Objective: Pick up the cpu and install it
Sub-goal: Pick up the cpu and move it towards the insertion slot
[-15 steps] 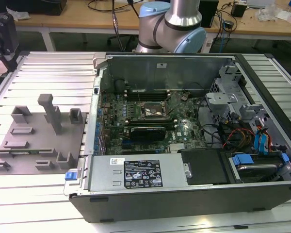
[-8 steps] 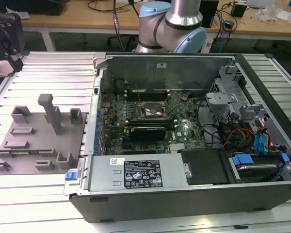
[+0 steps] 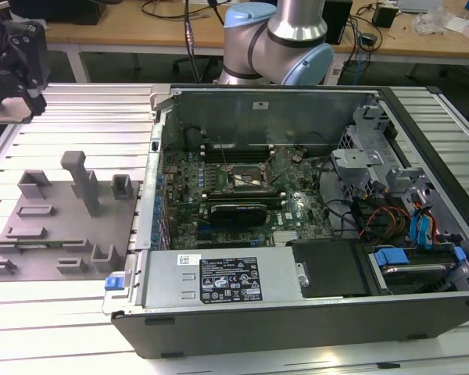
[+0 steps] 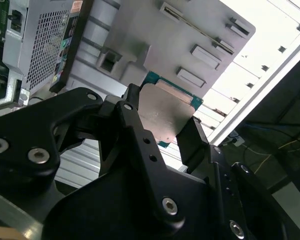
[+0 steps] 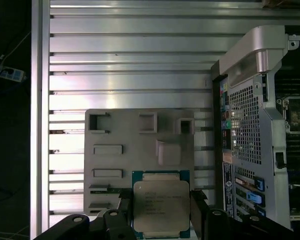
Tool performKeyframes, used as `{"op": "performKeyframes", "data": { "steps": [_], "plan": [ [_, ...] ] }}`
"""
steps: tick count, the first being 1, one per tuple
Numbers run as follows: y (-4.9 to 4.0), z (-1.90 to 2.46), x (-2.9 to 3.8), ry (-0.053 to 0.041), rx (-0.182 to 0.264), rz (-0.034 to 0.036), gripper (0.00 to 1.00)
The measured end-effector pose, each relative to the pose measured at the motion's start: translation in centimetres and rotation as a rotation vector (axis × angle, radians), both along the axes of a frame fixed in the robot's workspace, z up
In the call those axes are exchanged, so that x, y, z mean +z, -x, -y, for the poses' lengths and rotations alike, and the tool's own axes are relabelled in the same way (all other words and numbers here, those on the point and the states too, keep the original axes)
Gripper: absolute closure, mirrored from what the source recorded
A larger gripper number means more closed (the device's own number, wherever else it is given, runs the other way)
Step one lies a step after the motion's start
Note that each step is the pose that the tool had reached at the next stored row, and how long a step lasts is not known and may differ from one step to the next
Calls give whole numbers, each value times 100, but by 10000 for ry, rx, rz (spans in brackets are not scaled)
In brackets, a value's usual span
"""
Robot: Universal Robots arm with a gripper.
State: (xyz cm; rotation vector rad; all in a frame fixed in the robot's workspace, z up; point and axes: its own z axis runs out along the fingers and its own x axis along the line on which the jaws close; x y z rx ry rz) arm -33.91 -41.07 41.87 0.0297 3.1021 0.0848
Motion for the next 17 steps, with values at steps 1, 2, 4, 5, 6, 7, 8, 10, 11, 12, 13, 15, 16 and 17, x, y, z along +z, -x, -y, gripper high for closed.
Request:
{"op": "performKeyframes", "data": {
  "steps": [1,2,4,5,6,7,8,10,11,12,13,15,16,17],
  "plan": [
    [-10,0,0,0,1,0,45],
    [-27,0,0,-1,0,0,45],
    [-55,0,0,0,0,0,45],
    [-68,0,0,0,0,0,45],
    [-85,0,0,0,0,1,45],
    [-98,0,0,0,1,0,45],
    [-136,0,0,0,0,-1,45],
    [-195,0,0,-1,0,1,45],
    [-215,0,0,0,0,0,45],
    [-234,0,0,0,0,1,45],
    [-252,0,0,0,0,0,45],
    [-290,0,0,0,0,0,45],
    [-309,0,0,-1,0,1,45],
    [-326,0,0,0,0,0,45]
  ]
}}
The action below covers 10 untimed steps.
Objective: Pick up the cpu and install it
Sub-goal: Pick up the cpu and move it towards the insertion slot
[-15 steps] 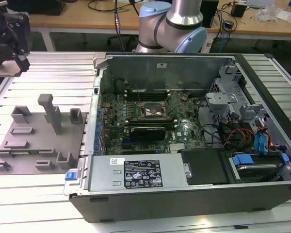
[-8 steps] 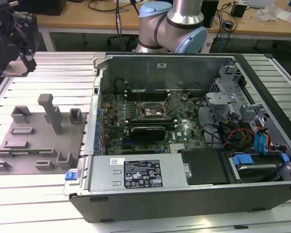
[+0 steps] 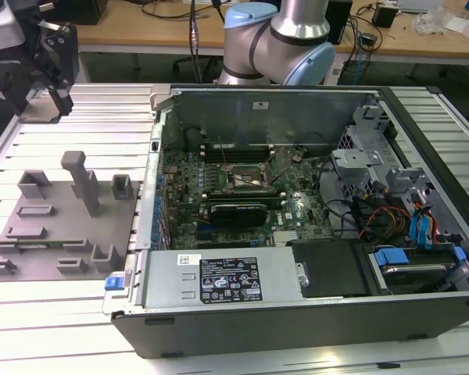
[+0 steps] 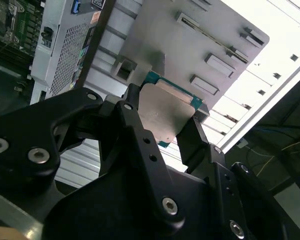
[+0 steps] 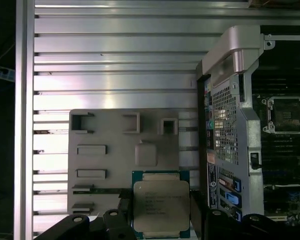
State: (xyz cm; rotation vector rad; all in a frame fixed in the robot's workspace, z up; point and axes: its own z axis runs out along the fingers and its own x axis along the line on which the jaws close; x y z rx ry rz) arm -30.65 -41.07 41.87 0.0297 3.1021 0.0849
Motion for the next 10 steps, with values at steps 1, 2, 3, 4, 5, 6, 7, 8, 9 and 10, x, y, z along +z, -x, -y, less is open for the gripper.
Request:
{"op": "performKeyframes", "data": {
  "steps": [1,2,3,4,5,6,7,8,9,10],
  "plan": [
    [-19,0,0,0,0,1,45],
    [-37,0,0,1,0,0,45],
    [-71,0,0,0,1,1,45],
    [-93,0,0,0,0,0,45],
    [-109,0,-1,-1,-1,1,45],
    [-137,0,0,0,0,1,45],
    [-157,0,0,0,0,1,45],
    [-168,0,0,0,0,0,45],
    [-179,0,0,1,-1,0,45],
    [-190,0,0,0,-1,1,45]
  ]
}}
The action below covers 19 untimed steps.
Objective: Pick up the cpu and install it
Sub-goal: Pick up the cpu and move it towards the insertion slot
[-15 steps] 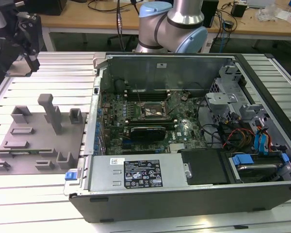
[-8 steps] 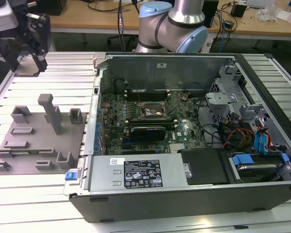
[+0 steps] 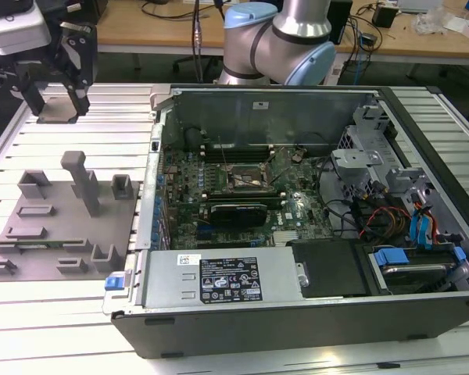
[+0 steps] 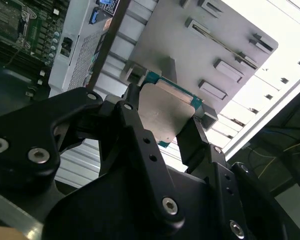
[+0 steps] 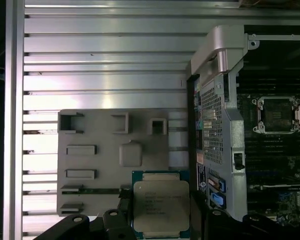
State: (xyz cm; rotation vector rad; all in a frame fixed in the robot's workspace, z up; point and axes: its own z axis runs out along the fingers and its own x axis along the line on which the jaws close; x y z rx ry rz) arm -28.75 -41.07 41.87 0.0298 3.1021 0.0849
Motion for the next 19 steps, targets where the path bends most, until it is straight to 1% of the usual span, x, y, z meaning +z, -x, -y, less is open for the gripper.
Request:
{"op": "performKeyframes", "data": {
  "steps": [2,10,19],
  "plan": [
    [-28,0,0,0,0,0,45],
    [-197,0,0,0,1,0,45],
    [-330,0,0,0,1,0,45]
  ]
}}
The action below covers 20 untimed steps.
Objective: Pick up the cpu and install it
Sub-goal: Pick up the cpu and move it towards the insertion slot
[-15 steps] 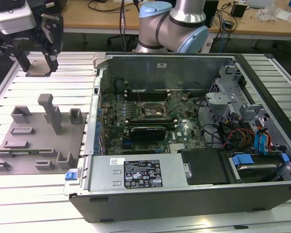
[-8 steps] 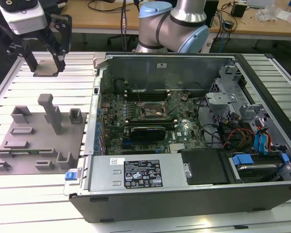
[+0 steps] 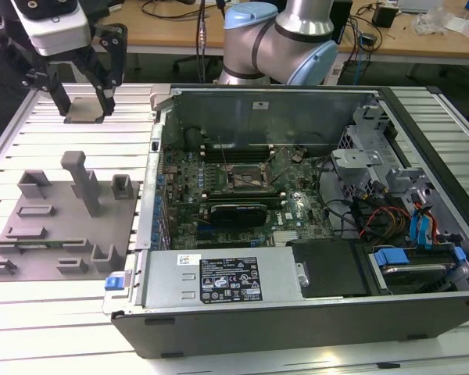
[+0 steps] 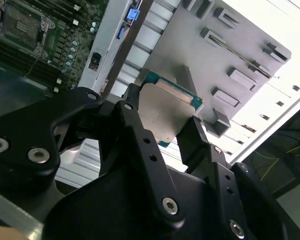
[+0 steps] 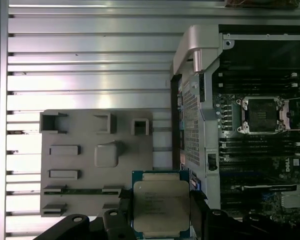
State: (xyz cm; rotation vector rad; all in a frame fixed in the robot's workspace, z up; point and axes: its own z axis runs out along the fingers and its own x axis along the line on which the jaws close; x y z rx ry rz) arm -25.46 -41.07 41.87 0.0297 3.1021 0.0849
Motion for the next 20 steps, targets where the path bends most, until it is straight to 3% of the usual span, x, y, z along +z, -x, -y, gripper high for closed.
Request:
{"op": "performKeyframes", "data": {
  "steps": [10,20],
  "plan": [
    [-253,0,0,0,0,0,45],
    [-450,0,0,0,0,-1,45]
  ]
}}
